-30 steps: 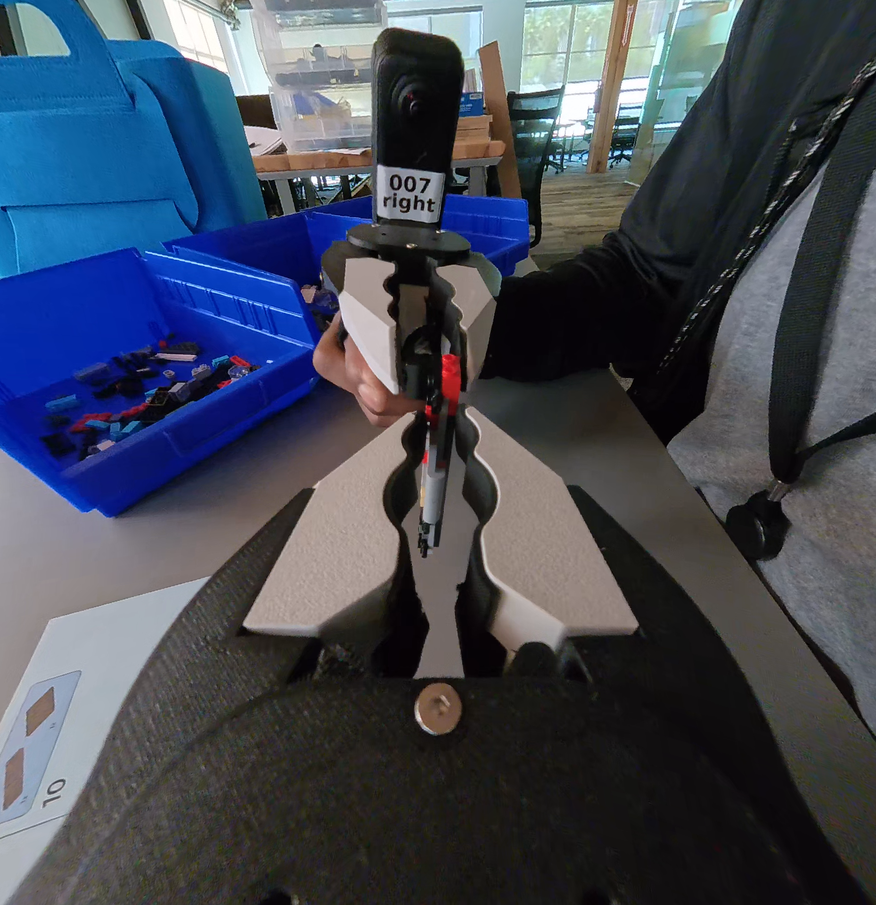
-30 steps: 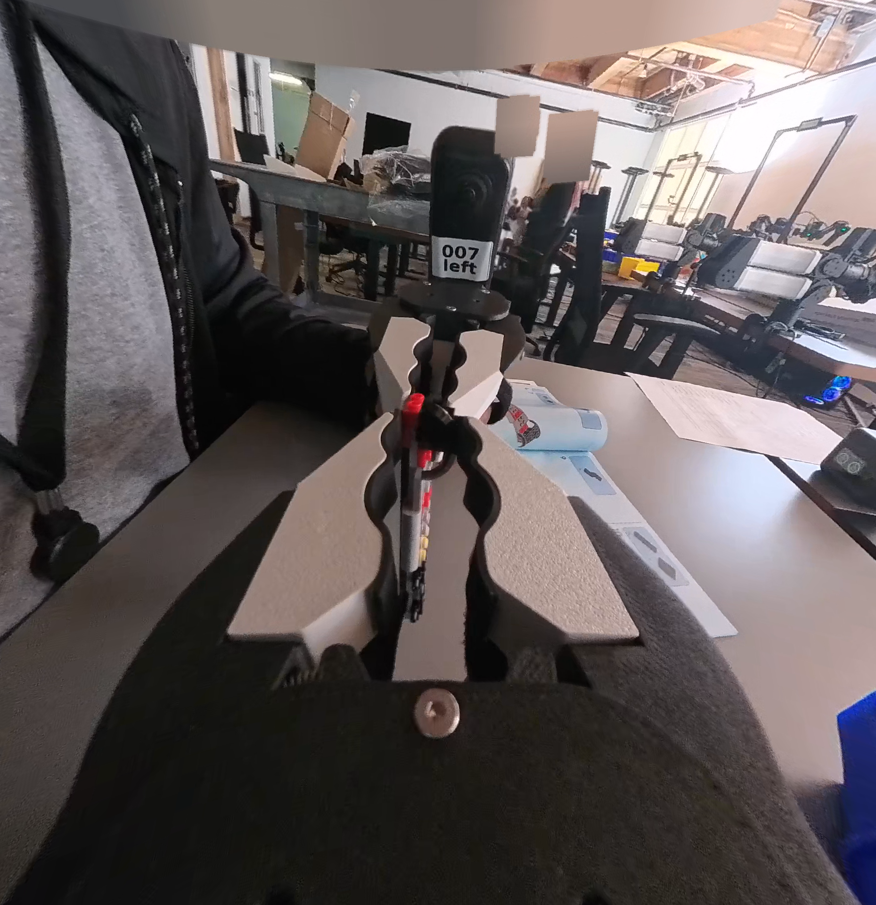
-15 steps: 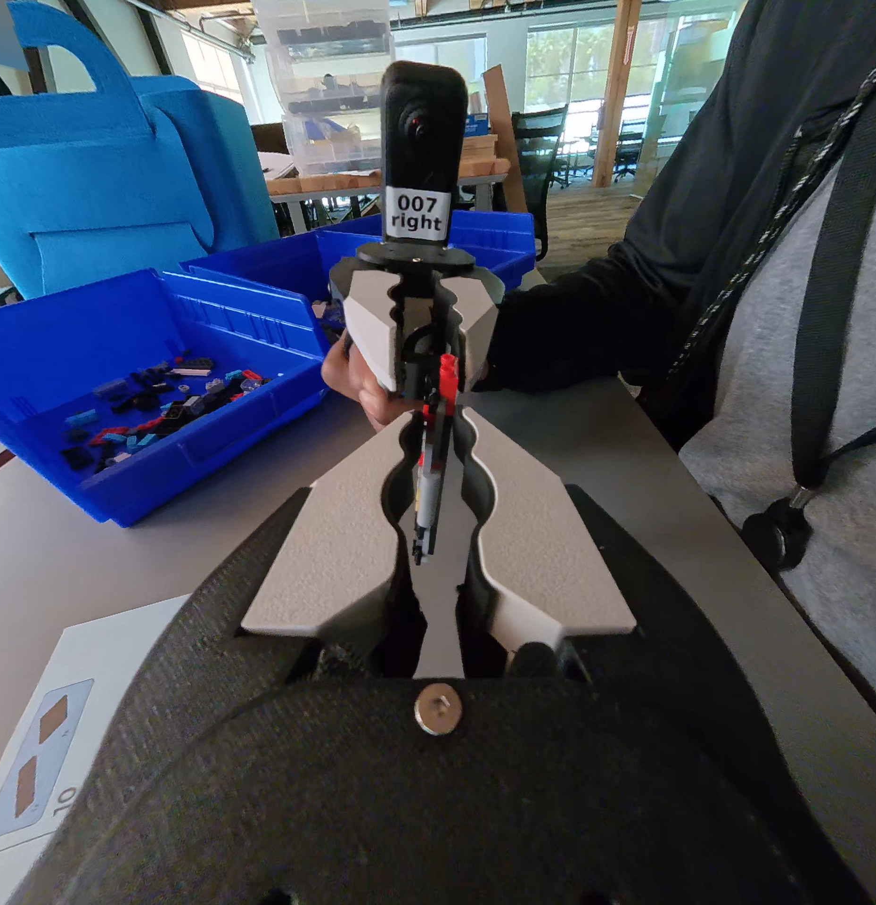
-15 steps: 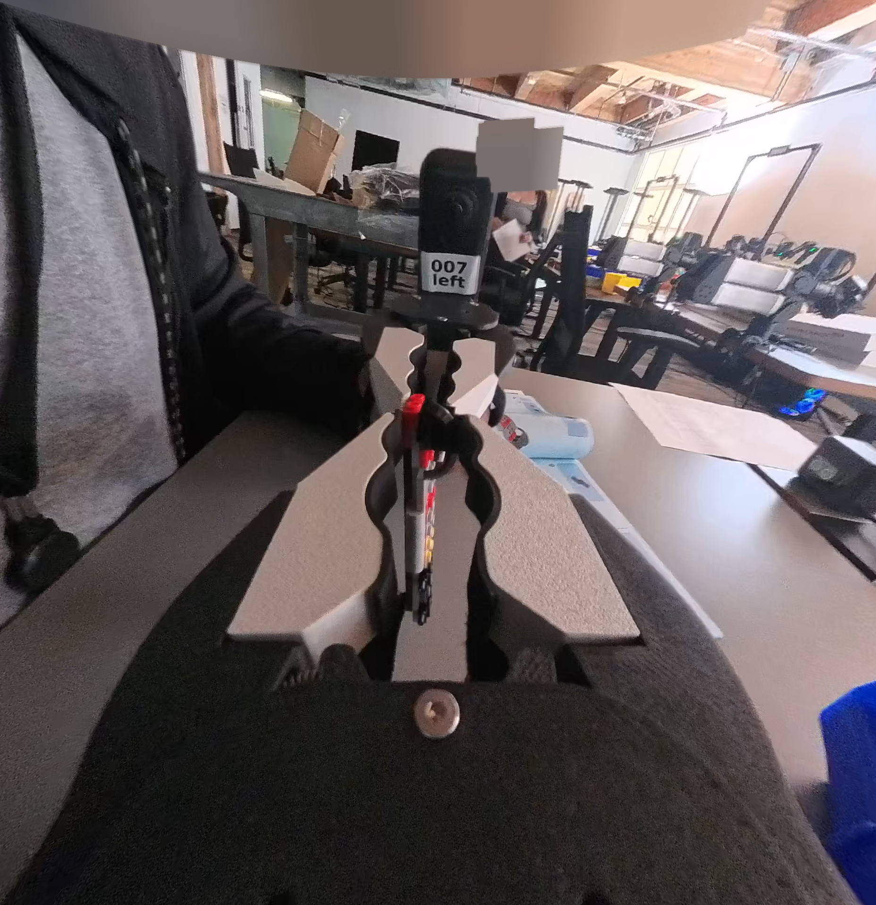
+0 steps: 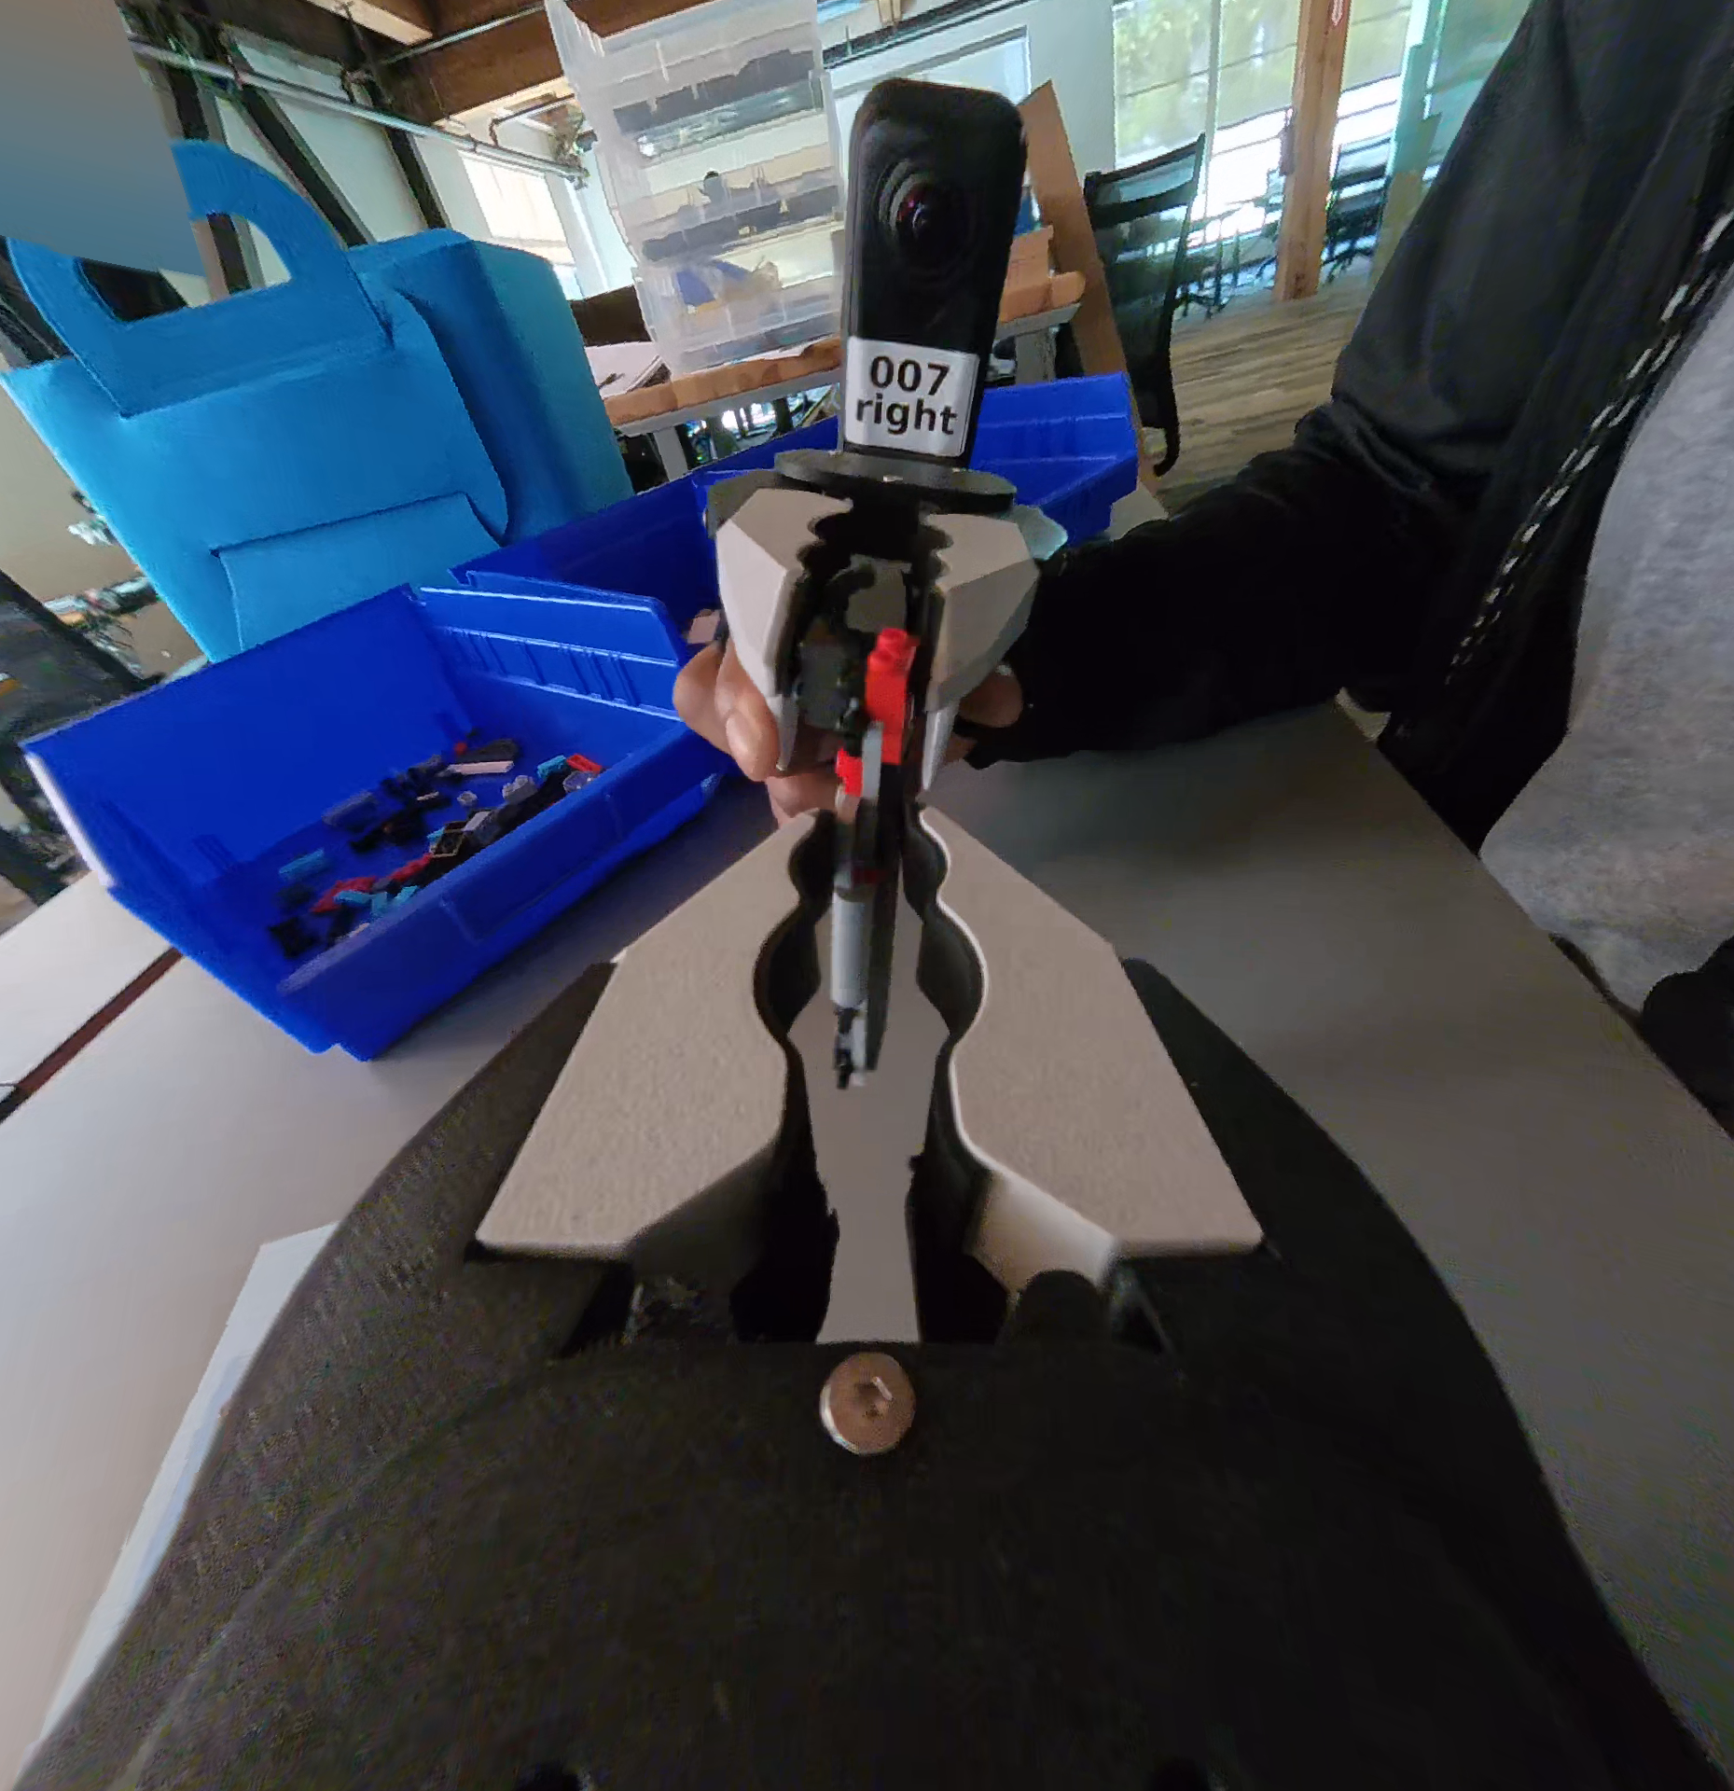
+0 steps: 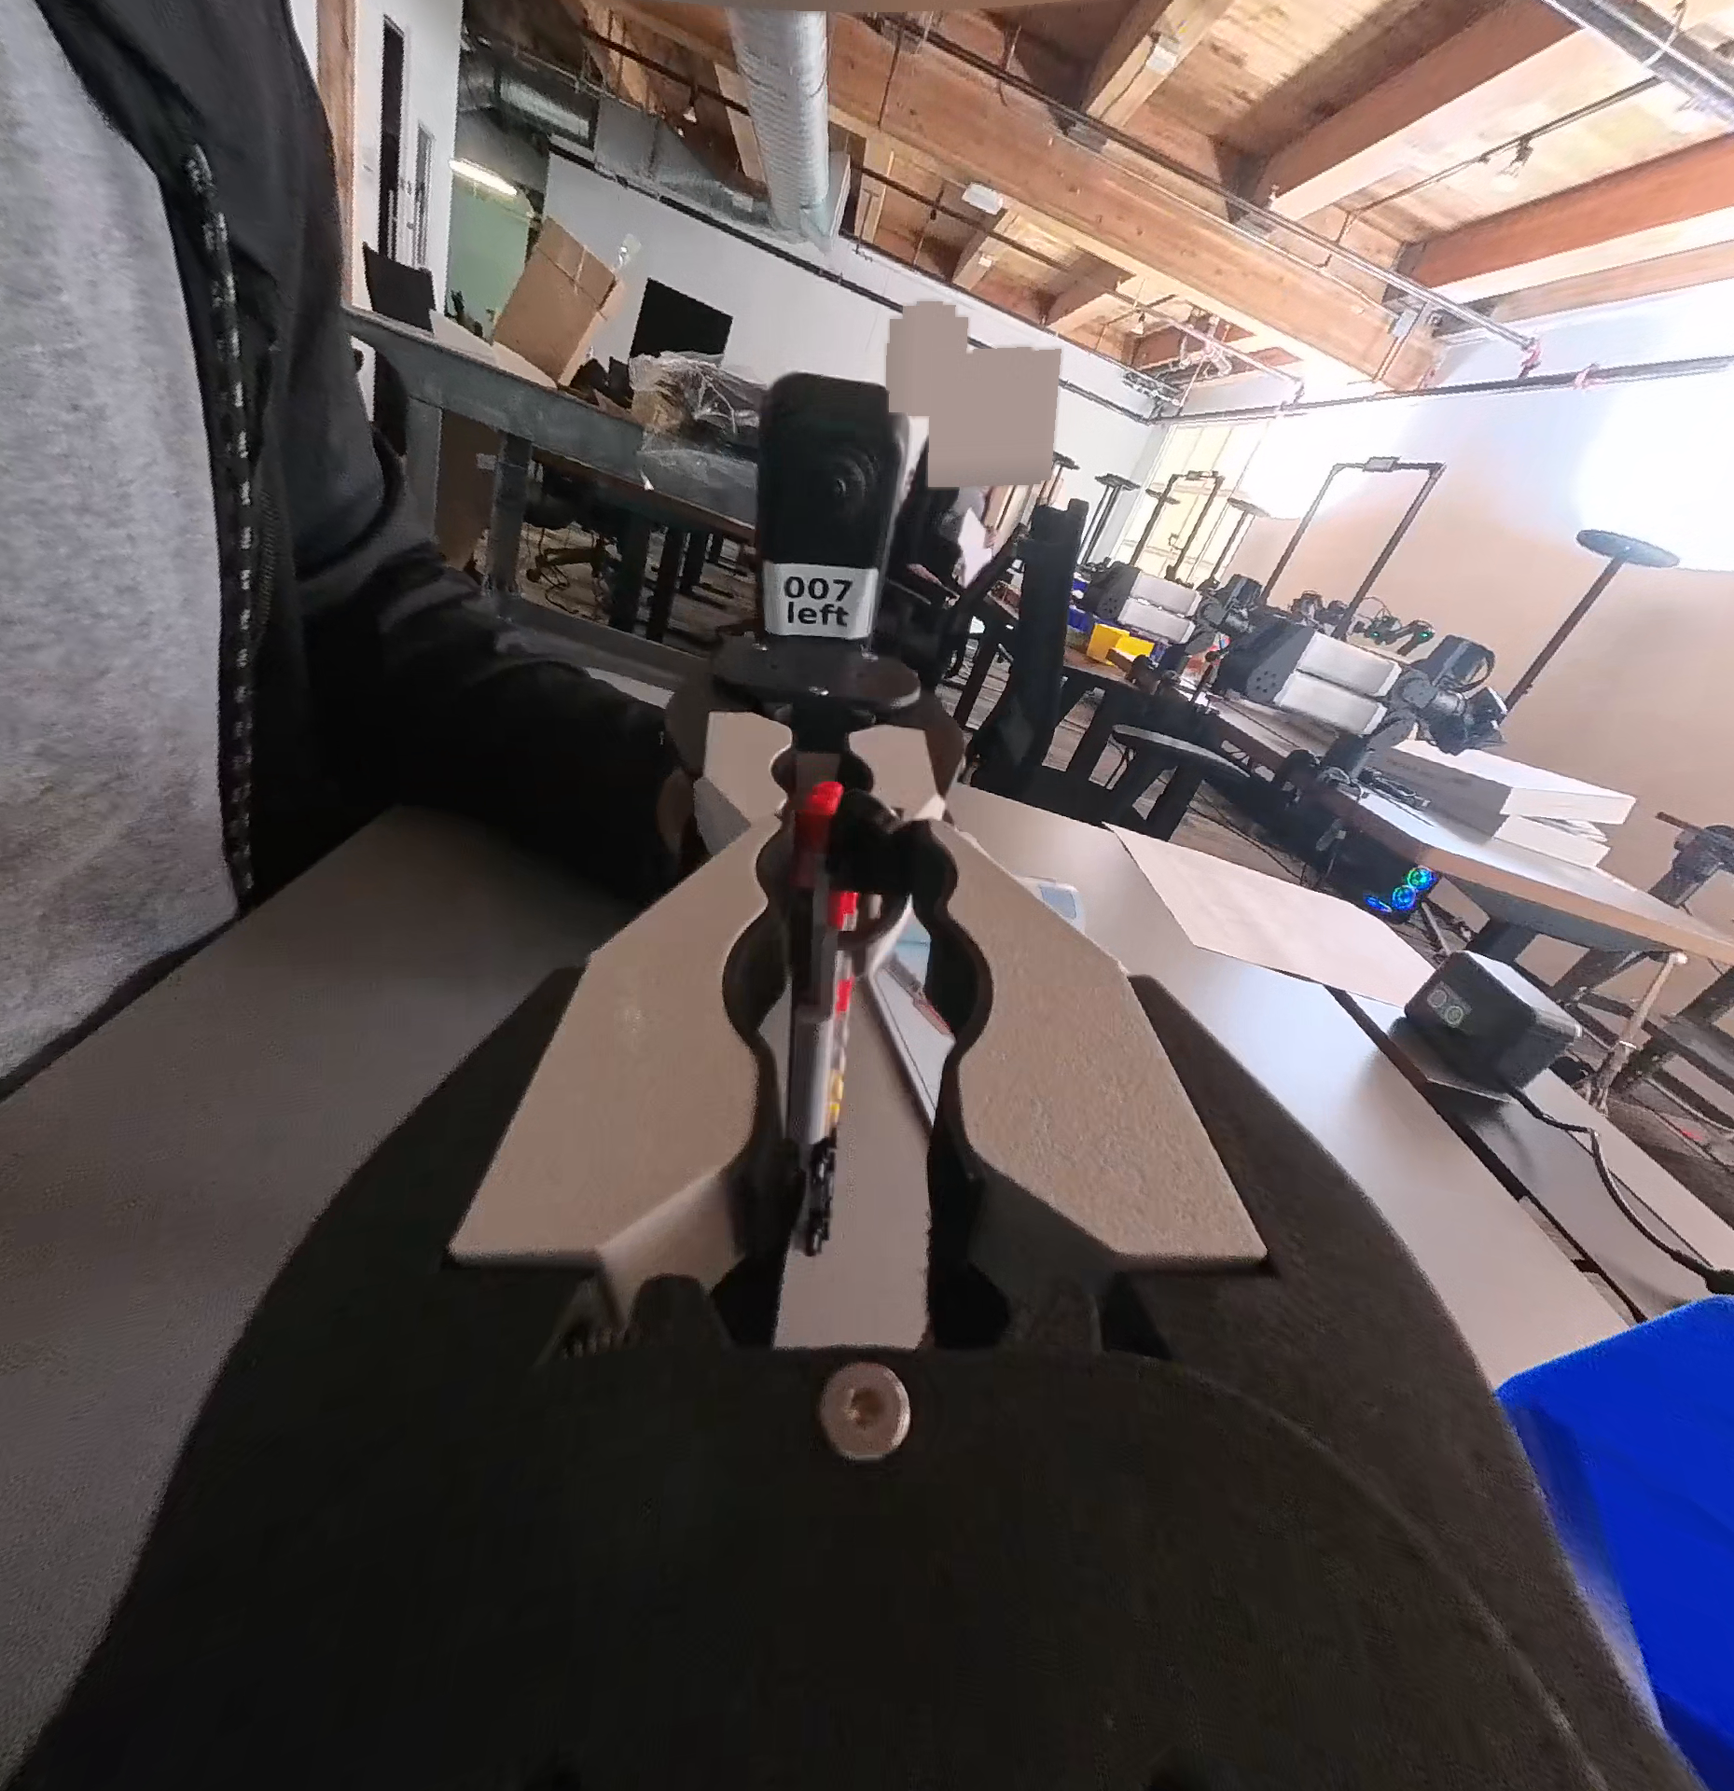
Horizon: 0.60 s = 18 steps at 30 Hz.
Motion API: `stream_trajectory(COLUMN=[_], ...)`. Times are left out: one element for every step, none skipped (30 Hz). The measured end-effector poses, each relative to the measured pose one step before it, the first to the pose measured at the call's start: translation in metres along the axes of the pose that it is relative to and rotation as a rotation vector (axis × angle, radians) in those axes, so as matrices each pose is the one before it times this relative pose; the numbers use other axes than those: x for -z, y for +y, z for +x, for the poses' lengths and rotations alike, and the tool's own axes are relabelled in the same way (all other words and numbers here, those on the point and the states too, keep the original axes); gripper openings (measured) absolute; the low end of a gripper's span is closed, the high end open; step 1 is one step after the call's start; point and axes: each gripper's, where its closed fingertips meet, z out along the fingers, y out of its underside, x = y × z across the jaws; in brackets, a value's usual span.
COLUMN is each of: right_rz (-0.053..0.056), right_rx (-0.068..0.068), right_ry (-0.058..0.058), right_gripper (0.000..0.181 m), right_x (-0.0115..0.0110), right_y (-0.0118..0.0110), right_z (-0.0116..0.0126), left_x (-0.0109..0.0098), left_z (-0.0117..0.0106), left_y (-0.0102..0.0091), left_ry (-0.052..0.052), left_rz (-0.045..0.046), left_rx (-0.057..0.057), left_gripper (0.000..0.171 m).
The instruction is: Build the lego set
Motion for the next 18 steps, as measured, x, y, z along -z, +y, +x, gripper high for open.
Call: stream_trajectory(right_rz=[-0.0044,-0.003,-0.0021,-0.0024,-0.0041,-0.0097,-0.015,-0.0134,-0.0092,-0.0045,0.0011,0.0025,0.0004,0.0005,0.0012,0.0,0.0005,0.0035], right_rx=[0.0012,0.003,0.0033,0.0053,0.0095,0.0125,0.0127,0.0116,0.0084,0.0033,0.0003,0.0002,0.0001,-0.0004,-0.0013,-0.0028,-0.0037,-0.0067], right_ry=[0.0019,0.0044,0.0039,0.0047,0.0072,0.0052,0.0007,0.0024,0.0028,0.0007,-0.0012,-0.0028,-0.0036,-0.0029,-0.0034,-0.0044,-0.0032,-0.0035], right_gripper=[0.026,0.026,0.025,0.025,0.025,0.025,0.025,0.025,0.025,0.025,0.025,0.025,0.025,0.025,0.025,0.025,0.025,0.025], right_x=[0.00024,0.00034,0.00024,0.0003,0.00024,0.00028,0.00016,0.00037,0.00027,0.00022,-0.00009,-0.00038,-0.00065,-0.00084,-0.00089,-0.00084,-0.00063,-0.00028], right_y=[0.0009,0.00087,0.0006,0.0007,0.00091,0.00183,0.00274,0.00285,0.00227,0.00145,0.00003,-0.00046,-0.00018,-0.00013,-0.00013,0.00025,0.00016,-0.00024], right_z=[0.00022,0.00035,0.00046,0.00059,0.00084,0.00057,-0.00021,-0.00018,-0.00007,-0.0003,-0.00047,-0.00064,-0.00081,-0.00086,-0.00103,-0.00125,-0.00093,-0.00062], left_x=[0.00015,0.00047,0.00034,0.00012,0.00011,0.0002,0.00073,0.00078,0.00073,0.0005,0.00006,-0.00029,-0.00042,-0.00065,-0.00069,-0.00043,-0.00014,0.00014], left_z=[-0.00052,-0.00122,-0.00076,-0.00042,-0.00088,-0.00125,-0.00069,-0.00038,-0.0006,-0.00044,0.00014,0.00042,0.00105,0.00124,0.00115,0.00107,0.00092,0.00129], left_y=[0.00083,0.00067,0.00053,0.00081,0.00096,0.00087,-0.00001,-0.00065,-0.00034,-0.00012,0.00032,0.00044,-0.00003,-0.00007,-0.00004,0.00028,0.0,-0.00039], left_ry=[-0.0093,-0.0096,-0.0026,0.001,-0.0016,-0.0046,0.0027,0.006,0.0038,0.0005,0.0,-0.0003,0.0015,0.0019,0.0014,-0.0004,-0.0024,-0.0011], left_rz=[-0.00421,-0.00267,-0.00174,-0.00141,-0.00239,-0.00086,0.00405,0.00764,0.00604,0.0038,-0.00043,-0.00148,0.00054,0.00046,-0.00089,-0.00311,-0.00237,-0.00021], left_rx=[-0.0164,-0.0064,0.003,0.0091,0.0095,0.0106,0.0144,0.0179,0.0148,0.0041,-0.0019,-0.0047,-0.0063,-0.0065,-0.009,-0.0128,-0.0159,-0.0189], left_gripper=[0.012,0.012,0.012,0.013,0.014,0.016,0.02,0.023,0.024,0.025,0.025,0.025,0.025,0.025,0.024,0.023,0.02,0.018])
